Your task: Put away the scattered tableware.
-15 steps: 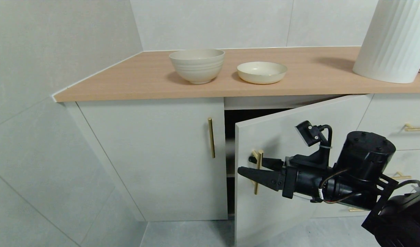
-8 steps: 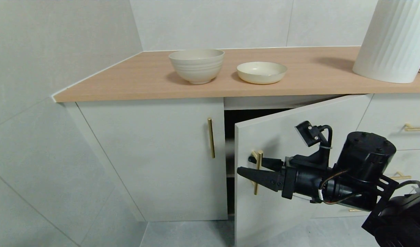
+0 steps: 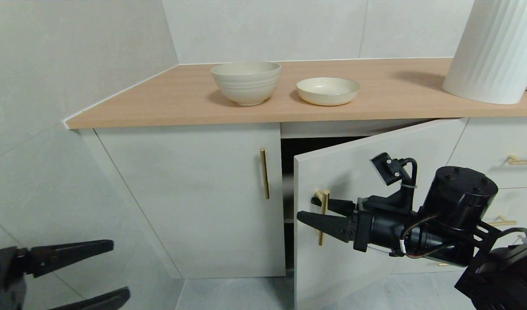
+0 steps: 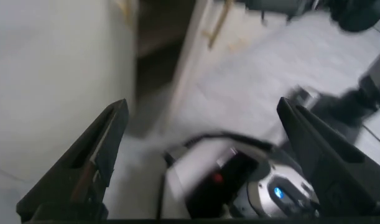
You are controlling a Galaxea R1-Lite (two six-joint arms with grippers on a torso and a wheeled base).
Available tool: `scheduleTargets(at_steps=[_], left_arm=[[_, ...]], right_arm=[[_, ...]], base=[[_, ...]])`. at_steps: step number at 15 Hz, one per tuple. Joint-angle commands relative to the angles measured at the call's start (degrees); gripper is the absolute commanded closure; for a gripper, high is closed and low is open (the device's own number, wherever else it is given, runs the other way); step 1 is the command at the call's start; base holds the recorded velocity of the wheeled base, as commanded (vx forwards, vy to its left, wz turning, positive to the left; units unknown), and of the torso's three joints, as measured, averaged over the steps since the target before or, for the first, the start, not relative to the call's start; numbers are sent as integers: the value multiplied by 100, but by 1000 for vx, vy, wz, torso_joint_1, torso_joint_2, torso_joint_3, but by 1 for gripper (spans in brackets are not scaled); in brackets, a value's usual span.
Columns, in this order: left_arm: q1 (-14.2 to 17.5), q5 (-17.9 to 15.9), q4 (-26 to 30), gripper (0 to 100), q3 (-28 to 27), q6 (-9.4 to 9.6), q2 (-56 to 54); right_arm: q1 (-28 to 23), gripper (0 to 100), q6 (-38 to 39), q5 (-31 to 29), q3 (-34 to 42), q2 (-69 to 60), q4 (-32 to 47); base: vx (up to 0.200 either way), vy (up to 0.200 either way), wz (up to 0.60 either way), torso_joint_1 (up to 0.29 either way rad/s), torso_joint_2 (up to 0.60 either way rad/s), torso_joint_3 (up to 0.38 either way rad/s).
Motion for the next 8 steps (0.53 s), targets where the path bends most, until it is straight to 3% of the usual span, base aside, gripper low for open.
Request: scheduleTargets(at_steps=[1,5,6,8], left_arm=[[-311,-40,-631,0,533,-31,1169],[-390,-31,-904,0,691,-40,1450],[-390,-31,-912,100,664,-40,1503],[-390,-31,-912,100,585,-40,1591]], right_arm=[[0,0,3,17,1,32,2],[0,0,3,17,-8,58,2],[0,0,3,17,-8,58,2],[0,0,3,17,-8,67,2]], base=[[0,0,0,0,0,0],[0,0,0,0,0,0],[0,0,0,0,0,0],[0,0,0,0,0,0]])
